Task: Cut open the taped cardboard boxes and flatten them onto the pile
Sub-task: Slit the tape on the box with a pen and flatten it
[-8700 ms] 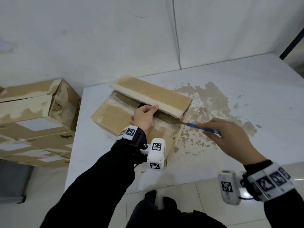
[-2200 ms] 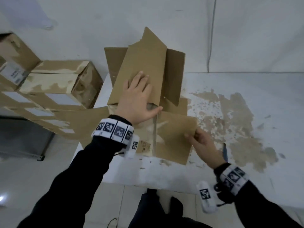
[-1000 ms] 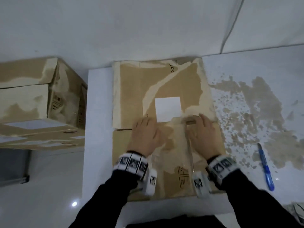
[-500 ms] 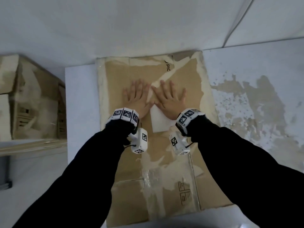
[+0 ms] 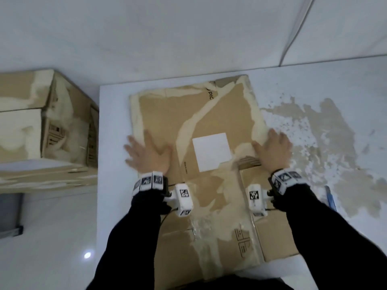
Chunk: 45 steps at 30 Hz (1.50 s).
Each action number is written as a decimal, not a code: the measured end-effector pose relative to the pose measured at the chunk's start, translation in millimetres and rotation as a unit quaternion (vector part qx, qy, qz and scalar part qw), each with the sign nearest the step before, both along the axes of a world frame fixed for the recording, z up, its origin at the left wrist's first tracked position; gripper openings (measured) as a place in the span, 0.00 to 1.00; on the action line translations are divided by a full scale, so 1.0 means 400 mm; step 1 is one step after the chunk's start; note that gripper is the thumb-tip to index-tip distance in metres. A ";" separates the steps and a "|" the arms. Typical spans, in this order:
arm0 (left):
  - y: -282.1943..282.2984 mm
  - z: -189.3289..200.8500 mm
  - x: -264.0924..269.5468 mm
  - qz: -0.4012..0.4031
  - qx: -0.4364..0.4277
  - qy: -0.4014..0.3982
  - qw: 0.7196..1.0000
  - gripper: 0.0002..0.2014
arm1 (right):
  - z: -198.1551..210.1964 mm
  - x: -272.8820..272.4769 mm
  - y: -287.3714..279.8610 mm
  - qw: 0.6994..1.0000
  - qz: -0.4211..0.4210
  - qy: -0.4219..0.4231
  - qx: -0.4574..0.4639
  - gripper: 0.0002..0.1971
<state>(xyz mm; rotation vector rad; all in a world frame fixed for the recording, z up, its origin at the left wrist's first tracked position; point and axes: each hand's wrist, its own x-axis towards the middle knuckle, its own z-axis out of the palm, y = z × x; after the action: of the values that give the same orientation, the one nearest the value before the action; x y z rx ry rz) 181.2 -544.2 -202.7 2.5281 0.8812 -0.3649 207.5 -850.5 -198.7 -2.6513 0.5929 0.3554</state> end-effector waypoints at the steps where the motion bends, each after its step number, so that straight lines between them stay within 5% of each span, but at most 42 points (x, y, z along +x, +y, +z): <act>1: 0.010 0.003 -0.047 0.060 0.009 -0.013 0.998 0.45 | 0.005 -0.039 -0.013 0.999 -0.037 -0.020 0.002 0.35; 9: 0.009 -0.001 -0.206 0.303 -0.121 -0.090 0.941 0.34 | 0.013 -0.111 -0.061 0.992 -0.052 -0.019 0.117 0.20; 14: 0.014 0.028 -0.211 0.265 -0.167 -0.129 0.941 0.24 | 0.048 -0.126 -0.076 0.981 0.002 -0.045 0.187 0.07; 17: -0.037 0.083 -0.203 0.225 -0.096 -0.159 0.956 0.19 | 0.075 -0.123 -0.104 0.973 0.030 -0.098 0.208 0.07; 21: -0.142 0.179 -0.174 0.207 -0.091 -0.243 0.943 0.17 | 0.162 -0.088 -0.232 0.963 0.035 -0.148 0.224 0.13; 28: -0.560 0.281 -0.077 0.146 -0.167 -0.327 0.919 0.11 | 0.257 -0.046 -0.689 0.948 0.017 -0.213 0.238 0.14; 37: -1.232 0.253 0.070 0.071 -0.275 -0.245 0.927 0.15 | 0.312 0.007 -1.340 0.976 -0.066 -0.175 0.113 0.15; 45: -1.533 0.169 0.202 0.085 -0.307 -0.149 0.936 0.17 | 0.204 0.109 -1.587 0.992 -0.063 -0.099 0.041 0.25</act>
<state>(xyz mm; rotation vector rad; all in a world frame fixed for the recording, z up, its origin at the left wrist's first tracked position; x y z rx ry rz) 261.9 -1157.3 -135.1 1.8518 0.7194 -0.1588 251.0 -1485.4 -117.2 -2.5172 0.6618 0.0777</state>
